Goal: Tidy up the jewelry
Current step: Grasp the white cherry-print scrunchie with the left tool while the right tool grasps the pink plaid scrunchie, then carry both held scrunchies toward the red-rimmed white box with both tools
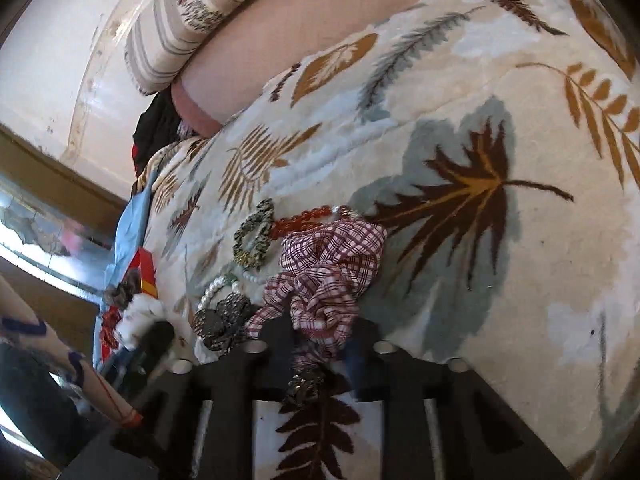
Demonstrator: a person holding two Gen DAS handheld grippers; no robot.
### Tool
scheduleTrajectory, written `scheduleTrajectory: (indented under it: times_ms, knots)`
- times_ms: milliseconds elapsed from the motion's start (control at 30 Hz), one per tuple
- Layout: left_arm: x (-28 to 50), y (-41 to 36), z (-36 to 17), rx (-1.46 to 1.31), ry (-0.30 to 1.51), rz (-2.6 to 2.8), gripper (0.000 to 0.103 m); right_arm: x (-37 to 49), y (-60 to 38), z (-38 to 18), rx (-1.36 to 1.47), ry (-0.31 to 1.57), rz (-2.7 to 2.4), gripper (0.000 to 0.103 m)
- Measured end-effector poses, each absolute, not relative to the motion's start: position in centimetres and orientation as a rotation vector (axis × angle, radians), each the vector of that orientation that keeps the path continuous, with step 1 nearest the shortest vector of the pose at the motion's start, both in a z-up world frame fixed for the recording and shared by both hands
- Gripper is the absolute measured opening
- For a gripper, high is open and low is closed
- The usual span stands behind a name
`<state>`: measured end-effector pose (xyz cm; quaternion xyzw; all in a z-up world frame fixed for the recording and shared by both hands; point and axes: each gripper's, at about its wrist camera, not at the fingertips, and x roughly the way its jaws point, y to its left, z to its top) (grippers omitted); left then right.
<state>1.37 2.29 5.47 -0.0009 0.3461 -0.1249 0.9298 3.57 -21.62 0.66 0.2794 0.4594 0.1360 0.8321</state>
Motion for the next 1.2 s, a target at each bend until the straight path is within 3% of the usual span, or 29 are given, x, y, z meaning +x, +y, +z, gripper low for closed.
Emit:
scheduleTrajectory:
  times_ms: [333, 1200]
  knots:
    - [1.5, 3.1, 5.5, 0.05, 0.687, -0.153, 0.03, -0.8, -19.9, 6.6, 0.309, 0.681, 0.243, 0.014]
    - [2.3, 4.0, 4.8, 0.129, 0.695, -0.011, 0.03, -1.5, -16.6, 6.5, 0.217, 0.675, 0.329, 0.014]
